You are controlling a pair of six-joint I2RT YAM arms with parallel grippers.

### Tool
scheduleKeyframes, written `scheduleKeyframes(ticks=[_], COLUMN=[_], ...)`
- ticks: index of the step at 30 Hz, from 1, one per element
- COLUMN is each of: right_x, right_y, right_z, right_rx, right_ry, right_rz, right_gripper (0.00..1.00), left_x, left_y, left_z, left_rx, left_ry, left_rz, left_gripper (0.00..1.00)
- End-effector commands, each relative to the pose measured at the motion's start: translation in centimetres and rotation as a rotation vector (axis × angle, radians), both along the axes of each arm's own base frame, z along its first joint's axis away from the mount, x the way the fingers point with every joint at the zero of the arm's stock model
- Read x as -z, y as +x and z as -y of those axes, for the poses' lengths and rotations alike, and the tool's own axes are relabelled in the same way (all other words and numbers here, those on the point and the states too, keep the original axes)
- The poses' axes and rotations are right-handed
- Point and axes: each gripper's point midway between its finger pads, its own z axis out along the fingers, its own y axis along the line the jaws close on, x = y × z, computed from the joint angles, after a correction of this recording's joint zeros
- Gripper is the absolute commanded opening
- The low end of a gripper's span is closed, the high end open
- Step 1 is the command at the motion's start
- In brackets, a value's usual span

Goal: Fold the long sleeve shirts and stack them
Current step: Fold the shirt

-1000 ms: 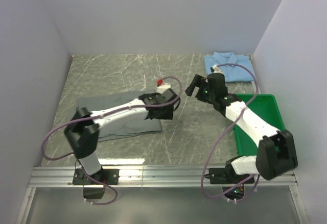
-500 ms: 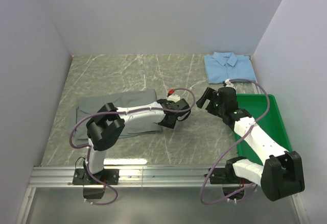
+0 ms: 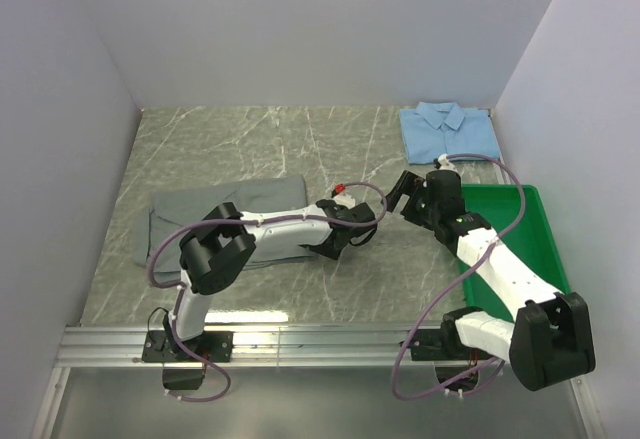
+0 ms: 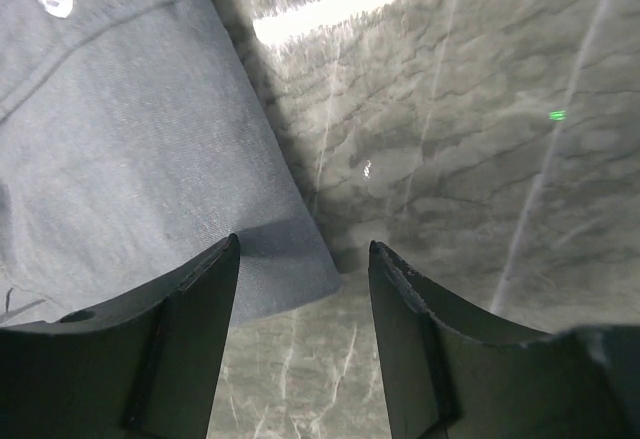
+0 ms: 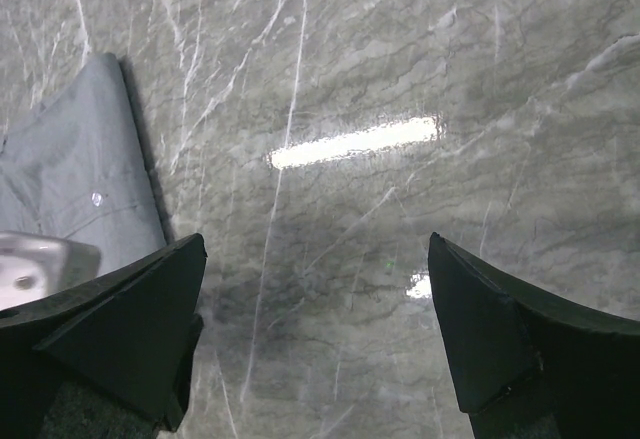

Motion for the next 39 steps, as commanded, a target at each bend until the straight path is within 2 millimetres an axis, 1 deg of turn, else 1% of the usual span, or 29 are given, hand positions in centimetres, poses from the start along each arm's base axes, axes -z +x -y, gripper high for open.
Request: scheduleKeyframes(ticks=[1,4,7,10,11,12,14,17,18,19,20,21,22,23,24,26,27,29,30,31,32,33,36,38,39], right_x=[-0.2,-0.2,-0.3,-0.2,-0.2,0.0,-0.2,-0.2,0.2,0.0,0.1,0.7,0.2,0.2,0.7,0.8,1.4,1.7,2.4,2.5,2.7,2.8,3.3,3.2,3.3], right_y=[0.4,0.5,0.6,0.5,0.5,0.4,0.6,0.7,0.8,0.8,0.8,0.8,1.0,0.9,1.4,0.9,1.2,1.1,1.5,1.8,1.5,1.9,2.0,2.0,2.0], right_z=[0.3,0.5,0.9,0.8,0.7,0.5,0.0,-1.3,-1.7,-2.5,-3.1,-3.8,-5.0,-5.9,-6.8,-9.2,-10.8,-12.6,-13.6,-14.3,-15.4,-16.3,-18.5,-19.5,-20.4], right_rx=[0.014,0.024,0.037,0.034,0.030,0.021,-0.002,-0.060,-0.069,-0.109,-0.126,-0.138,-0.186,-0.216,-0.225,-0.306,-0.335,-0.385,-0.397,-0.413,-0.438,-0.454,-0.497,-0.524,-0.545], right_ry=[0.006,0.007,0.012,0.029,0.032,0.041,0.060,0.102,0.117,0.155,0.178,0.211,0.269,0.310,0.365,0.451,0.485,0.512,0.522,0.531,0.543,0.575,0.609,0.616,0.615], right_rz=[0.023,0.027,0.034,0.035,0.036,0.030,0.040,0.034,0.018,0.016,0.003,-0.028,-0.016,-0.026,-0.045,-0.084,-0.102,-0.126,-0.155,-0.151,-0.161,-0.170,-0.200,-0.204,-0.207], right_gripper=[0.99,0.98,0.98,0.98,0.98,0.98,0.97,0.97,0.97,0.97,0.98,0.98,0.99,1.00,1.00,1.00,1.00,1.00,1.00,1.00,1.00,1.00,1.00,0.97,0.96], left_x=[0.7,1.6,2.5,3.0,3.0,2.9,2.6,2.2,2.0,1.7,1.0,0.5,0.1,-0.8,-1.3,-2.7,-3.5,-4.2,-4.7,-5.2,-5.6,-5.8,-6.3,-6.5,-6.5], left_y=[-0.5,-0.8,-1.3,-1.5,-1.5,-1.5,-1.3,-1.0,-0.9,-0.8,-0.7,-0.5,-0.4,-0.5,-0.5,-0.3,-0.2,-0.2,-0.1,-0.1,0.0,-0.2,-0.2,-0.2,-0.2], left_z=[-0.2,0.0,-0.3,-0.8,-0.8,-0.9,-1.0,-1.4,-1.4,-1.4,-1.4,-0.9,-0.7,-0.2,0.1,1.0,1.5,1.8,2.3,2.5,2.9,3.3,4.1,4.6,4.7], left_rx=[-0.001,0.003,-0.001,-0.003,-0.004,-0.005,-0.014,-0.032,-0.035,-0.039,-0.041,-0.039,-0.037,-0.029,-0.025,-0.015,-0.012,-0.006,-0.004,-0.002,0.000,0.007,0.020,0.023,0.027], left_ry=[0.034,0.034,0.038,0.059,0.051,0.053,0.039,0.023,0.011,0.001,-0.021,-0.051,-0.071,-0.113,-0.140,-0.199,-0.226,-0.247,-0.266,-0.284,-0.303,-0.323,-0.363,-0.379,-0.379], left_rz=[-0.034,-0.058,-0.082,-0.094,-0.091,-0.091,-0.085,-0.079,-0.074,-0.067,-0.056,-0.044,-0.038,-0.038,-0.034,-0.020,-0.011,-0.012,-0.009,-0.008,-0.007,-0.017,-0.021,-0.026,-0.026], left_gripper=[0.59,0.56,0.50,0.40,0.29,0.22,0.12,0.06,0.05,0.04,0.01,0.01,0.00,0.00,0.00,0.01,0.01,0.01,0.01,0.01,0.02,0.02,0.02,0.03,0.03])
